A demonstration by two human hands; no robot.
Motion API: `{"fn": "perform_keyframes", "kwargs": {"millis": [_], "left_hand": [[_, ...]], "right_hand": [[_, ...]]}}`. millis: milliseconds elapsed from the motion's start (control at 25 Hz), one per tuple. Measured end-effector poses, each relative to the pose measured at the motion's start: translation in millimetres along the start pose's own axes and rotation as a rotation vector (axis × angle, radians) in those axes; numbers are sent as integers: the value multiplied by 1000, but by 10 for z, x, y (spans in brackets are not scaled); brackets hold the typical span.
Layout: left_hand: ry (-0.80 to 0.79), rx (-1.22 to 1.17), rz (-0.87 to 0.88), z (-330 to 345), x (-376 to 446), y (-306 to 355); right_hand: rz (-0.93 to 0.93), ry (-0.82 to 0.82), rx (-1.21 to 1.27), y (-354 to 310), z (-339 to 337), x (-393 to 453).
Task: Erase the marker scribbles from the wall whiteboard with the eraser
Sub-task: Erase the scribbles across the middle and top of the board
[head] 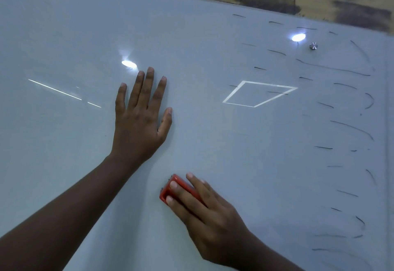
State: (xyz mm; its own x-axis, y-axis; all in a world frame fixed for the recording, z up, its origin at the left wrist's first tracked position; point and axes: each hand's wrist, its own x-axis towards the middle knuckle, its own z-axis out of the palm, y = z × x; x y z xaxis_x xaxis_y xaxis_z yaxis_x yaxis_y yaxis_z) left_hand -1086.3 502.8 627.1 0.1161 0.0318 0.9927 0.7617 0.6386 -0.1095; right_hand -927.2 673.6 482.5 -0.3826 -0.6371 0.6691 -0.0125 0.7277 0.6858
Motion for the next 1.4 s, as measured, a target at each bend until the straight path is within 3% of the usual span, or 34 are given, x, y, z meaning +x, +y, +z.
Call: {"fn": "perform_keyframes", "kwargs": {"millis": [120,200,400,560,640,680,800,920,1000,1120,1240,1400], "left_hand": [[4,-14,0,-4,-10,6],[22,-15,3,7,-38,5],[19,-31,28,-3,-222,-19],[-7,-37,20,-20,-605,84],[-21,-39,53,-6,-821,148],[-25,-39,69,-1,-893,166],[-44,-41,74,-19,-948,182],[-68,-58,83,-55,-1035,194],[-75,-77,108,-68,-1165,180],[-86,-75,162,-119,-1329,46],[-95,-51,229,-199,-1470,-131],[-101,-2,194,-294,-1670,-478]], "right_hand": [[-112,1,-15,261,-135,6],[-38,72,-32,610,-286,192],[521,382,-171,1597,-775,384],[834,537,-172,1701,-783,411],[774,550,-146,1462,-649,527],[647,498,-140,1285,-551,554],[144,194,-77,792,-323,450],[-86,30,-76,768,-366,378],[-76,26,-101,934,-465,461],[176,199,-121,1094,-538,728],[402,343,-107,953,-401,1044],[501,430,-78,614,-145,1490]]}}
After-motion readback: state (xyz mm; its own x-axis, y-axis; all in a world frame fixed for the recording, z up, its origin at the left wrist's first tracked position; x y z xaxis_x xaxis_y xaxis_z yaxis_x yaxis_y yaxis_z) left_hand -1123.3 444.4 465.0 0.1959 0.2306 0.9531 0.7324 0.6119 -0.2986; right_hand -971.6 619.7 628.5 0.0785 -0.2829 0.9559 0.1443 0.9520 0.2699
